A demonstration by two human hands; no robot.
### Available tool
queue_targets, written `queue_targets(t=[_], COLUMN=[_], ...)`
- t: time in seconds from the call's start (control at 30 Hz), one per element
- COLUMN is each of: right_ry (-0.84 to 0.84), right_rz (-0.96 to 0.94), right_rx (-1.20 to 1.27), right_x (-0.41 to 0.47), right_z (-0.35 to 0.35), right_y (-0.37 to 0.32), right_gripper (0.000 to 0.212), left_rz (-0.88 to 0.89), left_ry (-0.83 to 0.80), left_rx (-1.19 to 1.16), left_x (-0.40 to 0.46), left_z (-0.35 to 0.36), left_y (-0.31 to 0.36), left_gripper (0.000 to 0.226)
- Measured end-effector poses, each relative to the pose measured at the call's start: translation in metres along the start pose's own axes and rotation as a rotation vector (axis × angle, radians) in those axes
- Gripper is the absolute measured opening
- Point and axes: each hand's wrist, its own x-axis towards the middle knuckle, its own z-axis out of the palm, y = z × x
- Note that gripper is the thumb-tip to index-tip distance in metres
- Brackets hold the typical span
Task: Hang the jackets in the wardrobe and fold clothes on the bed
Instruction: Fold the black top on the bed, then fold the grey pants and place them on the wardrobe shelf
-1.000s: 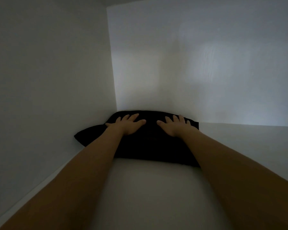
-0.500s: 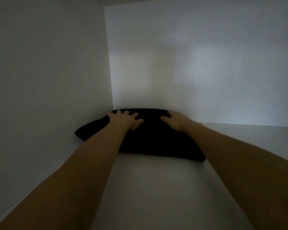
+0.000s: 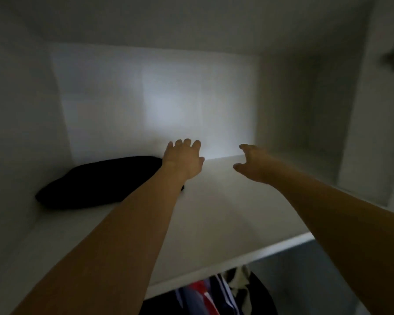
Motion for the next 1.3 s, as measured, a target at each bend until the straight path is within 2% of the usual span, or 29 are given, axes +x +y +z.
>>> queue_targets(t=[0.27, 0.5, 0.63, 0.77, 1.07, 1.3], right_ry=[0.055, 0.157, 0.215, 0.199, 0.256, 0.353], right_rz=[0.314, 0.524, 0.672, 0.798, 1.113, 1.365], right_rx=[-0.166, -0.242, -0.281, -0.325, -0.375, -0.382], right_x=[-0.185, -0.394, -0.542, -0.686, -0.953, -1.186], right_z=[-0.089, -0.182, -0.232, -0.272, -0.344, -0.397], right_y=[0.095, 0.167, 0.201, 0.226, 0.265, 0.255], right_gripper=[0.07, 0.067, 0.064, 0.066, 0.066, 0.066], left_rz=[0.318, 0.548, 0.716, 0.871, 1.193, 1.388], left_ry=[0.028, 0.126, 0.203, 0.263, 0.19, 0.122], left_rx=[-0.158, -0.253, -0.334, -0.407, -0.506, -0.601], left_x=[-0.065, -0.16, -0.253, -0.361, -0.554, -0.737], left_z=[-0.031, -0.103, -0.155, -0.204, -0.293, -0.378], left_y=[0.183, 0.354, 0.461, 0.558, 0.755, 0.875], left_gripper=[0.056, 0.054, 0.054, 0.054, 0.056, 0.059])
